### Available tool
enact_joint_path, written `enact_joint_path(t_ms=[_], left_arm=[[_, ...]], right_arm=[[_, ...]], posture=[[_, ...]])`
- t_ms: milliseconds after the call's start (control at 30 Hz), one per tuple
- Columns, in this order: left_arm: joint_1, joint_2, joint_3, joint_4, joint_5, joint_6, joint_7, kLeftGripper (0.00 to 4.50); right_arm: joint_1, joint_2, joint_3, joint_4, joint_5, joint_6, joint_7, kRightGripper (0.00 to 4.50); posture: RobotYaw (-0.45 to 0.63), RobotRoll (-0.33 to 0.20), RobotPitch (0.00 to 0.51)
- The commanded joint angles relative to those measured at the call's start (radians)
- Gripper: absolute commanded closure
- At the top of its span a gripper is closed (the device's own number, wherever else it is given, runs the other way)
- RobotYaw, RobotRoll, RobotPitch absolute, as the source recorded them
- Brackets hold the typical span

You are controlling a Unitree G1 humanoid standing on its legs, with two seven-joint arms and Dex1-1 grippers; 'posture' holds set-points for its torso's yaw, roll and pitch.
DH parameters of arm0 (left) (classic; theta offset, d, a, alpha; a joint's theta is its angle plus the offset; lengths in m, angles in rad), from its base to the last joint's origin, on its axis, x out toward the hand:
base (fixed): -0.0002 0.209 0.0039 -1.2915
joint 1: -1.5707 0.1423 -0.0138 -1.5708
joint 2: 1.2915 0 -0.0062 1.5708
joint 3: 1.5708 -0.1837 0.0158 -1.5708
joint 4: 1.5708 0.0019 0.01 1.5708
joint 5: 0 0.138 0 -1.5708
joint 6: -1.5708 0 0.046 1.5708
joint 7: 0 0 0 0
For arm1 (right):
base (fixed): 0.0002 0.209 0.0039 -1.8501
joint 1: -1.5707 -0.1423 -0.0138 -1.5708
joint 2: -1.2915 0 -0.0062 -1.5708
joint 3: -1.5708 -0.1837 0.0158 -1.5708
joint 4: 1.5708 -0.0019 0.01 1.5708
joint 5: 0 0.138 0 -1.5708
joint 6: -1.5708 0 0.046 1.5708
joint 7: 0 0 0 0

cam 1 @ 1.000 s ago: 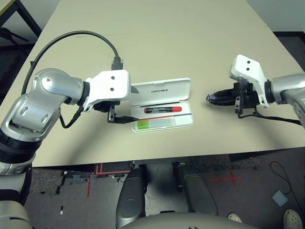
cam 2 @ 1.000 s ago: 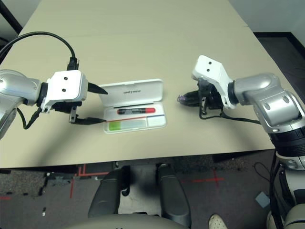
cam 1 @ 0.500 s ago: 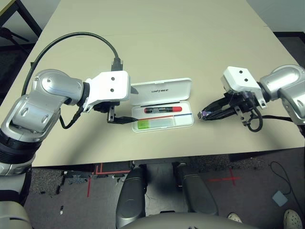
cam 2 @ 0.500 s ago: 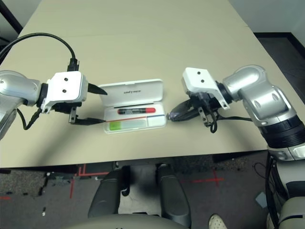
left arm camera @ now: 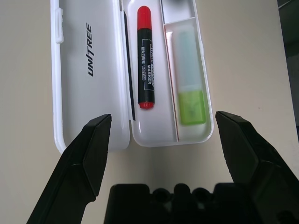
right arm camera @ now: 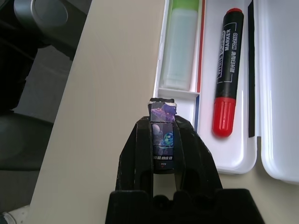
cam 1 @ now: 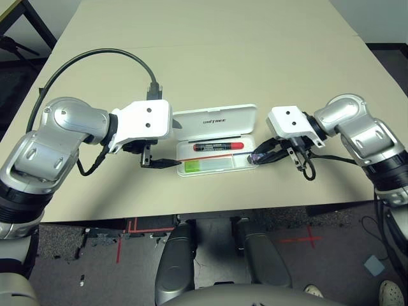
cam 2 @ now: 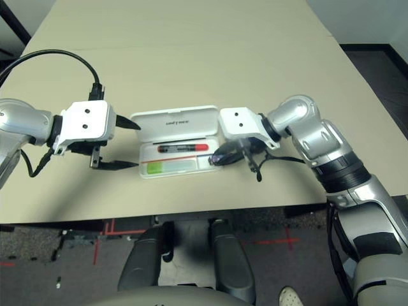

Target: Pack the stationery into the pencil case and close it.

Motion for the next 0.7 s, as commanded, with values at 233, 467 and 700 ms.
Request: enact_joint_path(t_ms=[233, 467, 700], left_arm=[[-0.013, 0.005, -0.001, -0.032, -0.005, 0.024, 0.001, 0.00], [-0.022, 0.002, -0.007, -0.025, -0.001, 0.026, -0.001, 0.00], [-0.027, -0.001, -0.014, -0.017, 0.004, 0.024, 0.001, 0.00]], right_arm=[[0.019, 0.031, 0.011, 0.002, -0.018, -0.016, -0.025, 3.83], [0.014, 0.040, -0.006, 0.010, -0.013, -0.008, -0.041, 1.33], [0.001, 0.023, -0.054, -0.002, 0.041, 0.021, -0.031, 0.06]], posture=[[0.05, 0.000, 0.215], [0.04, 0.000, 0.216], [0.04, 0.000, 0.211]])
